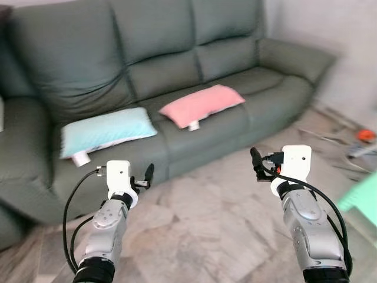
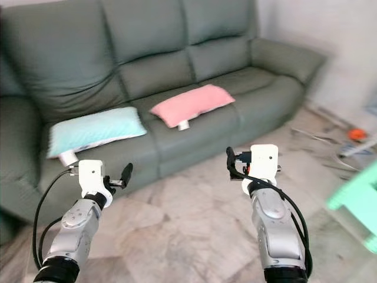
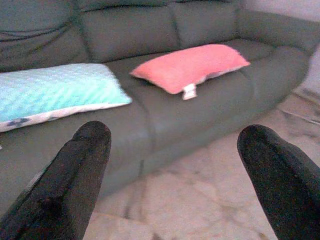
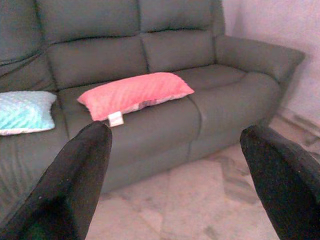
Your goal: Move the pillow to the sofa
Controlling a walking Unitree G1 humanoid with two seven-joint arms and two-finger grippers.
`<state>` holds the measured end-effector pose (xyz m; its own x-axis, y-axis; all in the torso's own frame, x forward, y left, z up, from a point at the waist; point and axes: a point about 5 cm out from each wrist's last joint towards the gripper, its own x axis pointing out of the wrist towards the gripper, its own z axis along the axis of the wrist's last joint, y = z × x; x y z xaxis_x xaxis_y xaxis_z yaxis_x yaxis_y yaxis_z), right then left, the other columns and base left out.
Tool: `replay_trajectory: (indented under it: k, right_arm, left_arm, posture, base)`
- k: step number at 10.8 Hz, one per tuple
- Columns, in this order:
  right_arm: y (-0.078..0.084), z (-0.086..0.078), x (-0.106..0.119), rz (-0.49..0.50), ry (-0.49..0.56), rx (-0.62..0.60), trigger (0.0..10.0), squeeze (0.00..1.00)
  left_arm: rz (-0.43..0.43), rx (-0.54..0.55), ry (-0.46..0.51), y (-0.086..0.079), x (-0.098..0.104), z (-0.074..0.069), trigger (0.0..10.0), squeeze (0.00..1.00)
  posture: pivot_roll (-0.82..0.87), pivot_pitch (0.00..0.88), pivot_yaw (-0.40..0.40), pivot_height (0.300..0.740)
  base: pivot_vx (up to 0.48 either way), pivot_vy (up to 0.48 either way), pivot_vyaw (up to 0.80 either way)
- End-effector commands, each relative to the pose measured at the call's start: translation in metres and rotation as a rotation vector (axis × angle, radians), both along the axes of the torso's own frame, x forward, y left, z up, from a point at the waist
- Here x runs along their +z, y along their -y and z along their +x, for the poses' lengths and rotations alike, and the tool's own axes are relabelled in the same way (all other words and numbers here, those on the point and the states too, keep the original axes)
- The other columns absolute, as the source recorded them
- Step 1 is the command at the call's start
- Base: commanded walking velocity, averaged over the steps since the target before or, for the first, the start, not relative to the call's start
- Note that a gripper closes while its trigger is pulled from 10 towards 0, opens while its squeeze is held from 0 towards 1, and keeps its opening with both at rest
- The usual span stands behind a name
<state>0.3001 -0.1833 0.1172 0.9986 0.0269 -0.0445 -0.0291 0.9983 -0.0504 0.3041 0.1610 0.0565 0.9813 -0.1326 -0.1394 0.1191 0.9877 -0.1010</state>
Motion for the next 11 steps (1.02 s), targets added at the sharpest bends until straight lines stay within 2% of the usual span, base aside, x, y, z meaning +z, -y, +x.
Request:
replay_trajectory:
  k: [1,4,11]
  right_arm:
    - [-0.0014,0.0016,0.0051,0.003,0.016,0.006,10.0,0.0]
    - [-0.0014,0.0011,0.0044,0.007,0.013,0.005,10.0,0.0]
    - [-0.0008,-0.0007,0.0028,0.004,0.002,0.011,10.0,0.0]
  left_arm:
    - [0.001,-0.002,0.006,-0.0022,0.0028,0.0015,10.0,0.0]
    - [-0.026,-0.033,0.005,0.0027,0.0023,-0.0009,10.0,0.0]
    - [-0.03,-0.037,-0.003,0.0059,0.0007,-0.0015,10.0,0.0]
  posture:
    - [-0.28,0.0,0.035,0.74]
    - [-0.28,0.0,0.034,0.74]
    - [-0.29,0.0,0.026,0.74]
  base:
    - [0.0,0.0,-0.8]
    - [0.0,0.0,-0.8]
    - [0.0,0.0,-0.8]
